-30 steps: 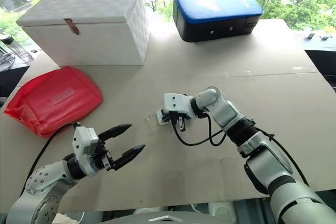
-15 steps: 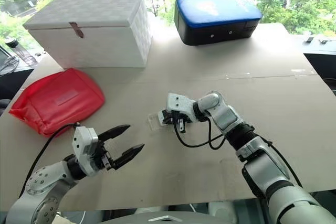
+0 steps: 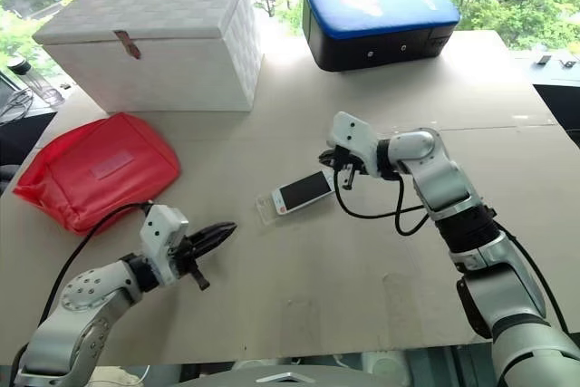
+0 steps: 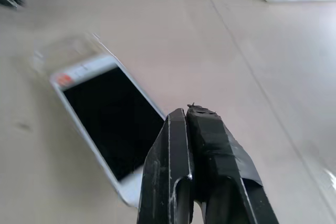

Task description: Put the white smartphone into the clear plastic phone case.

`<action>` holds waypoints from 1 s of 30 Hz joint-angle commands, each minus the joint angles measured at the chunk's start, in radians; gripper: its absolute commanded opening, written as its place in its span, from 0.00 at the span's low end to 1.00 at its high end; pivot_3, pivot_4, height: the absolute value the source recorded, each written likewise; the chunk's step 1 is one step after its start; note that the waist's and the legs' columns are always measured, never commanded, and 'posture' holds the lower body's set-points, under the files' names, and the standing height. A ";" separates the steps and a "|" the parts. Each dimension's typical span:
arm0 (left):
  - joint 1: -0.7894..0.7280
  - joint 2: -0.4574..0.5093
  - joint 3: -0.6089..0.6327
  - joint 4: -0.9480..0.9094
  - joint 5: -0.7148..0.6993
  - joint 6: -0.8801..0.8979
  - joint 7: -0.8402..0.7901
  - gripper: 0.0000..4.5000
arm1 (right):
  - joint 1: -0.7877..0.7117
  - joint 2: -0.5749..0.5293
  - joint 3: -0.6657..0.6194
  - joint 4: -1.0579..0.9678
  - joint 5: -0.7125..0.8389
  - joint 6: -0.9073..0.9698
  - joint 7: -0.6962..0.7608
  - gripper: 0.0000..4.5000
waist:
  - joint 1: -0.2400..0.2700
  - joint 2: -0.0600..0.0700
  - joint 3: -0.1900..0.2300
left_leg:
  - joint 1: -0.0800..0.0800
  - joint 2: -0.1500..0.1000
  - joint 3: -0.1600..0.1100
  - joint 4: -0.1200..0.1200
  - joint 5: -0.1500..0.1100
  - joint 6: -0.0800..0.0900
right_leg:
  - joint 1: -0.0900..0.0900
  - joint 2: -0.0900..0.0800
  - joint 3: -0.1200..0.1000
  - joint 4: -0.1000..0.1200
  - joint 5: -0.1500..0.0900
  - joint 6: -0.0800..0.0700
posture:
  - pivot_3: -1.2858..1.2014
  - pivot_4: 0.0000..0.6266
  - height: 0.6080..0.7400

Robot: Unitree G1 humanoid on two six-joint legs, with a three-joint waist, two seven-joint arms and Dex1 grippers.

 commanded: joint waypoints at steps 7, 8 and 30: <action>-0.157 -0.020 -0.122 0.084 0.100 0.029 0.027 0.02 | 0.025 0.002 0.097 0.021 -0.116 -0.055 -0.053 0.00 | -0.003 -0.001 0.000 | 0.000 0.000 0.001 0.000 0.000 0.000 | 0.000 0.000 0.001 0.000 0.000 0.000 | 0.52 0.24 1.00; -0.173 -0.021 -0.131 0.097 0.107 0.033 0.027 0.02 | 0.030 0.007 0.113 0.012 -0.119 -0.058 -0.043 0.00 | -0.003 -0.001 0.000 | 0.000 0.000 0.001 0.000 0.000 0.000 | 0.000 0.000 0.001 0.000 0.000 0.000 | 0.52 0.24 1.00; -0.315 -0.033 -0.199 0.123 0.145 0.004 -0.061 0.02 | 0.149 0.052 0.140 -0.155 -0.034 0.002 0.108 0.00 | 0.004 -0.003 -0.001 | 0.002 0.000 -0.001 0.001 0.000 0.000 | 0.001 0.001 -0.001 0.002 0.000 0.000 | 0.52 0.24 1.00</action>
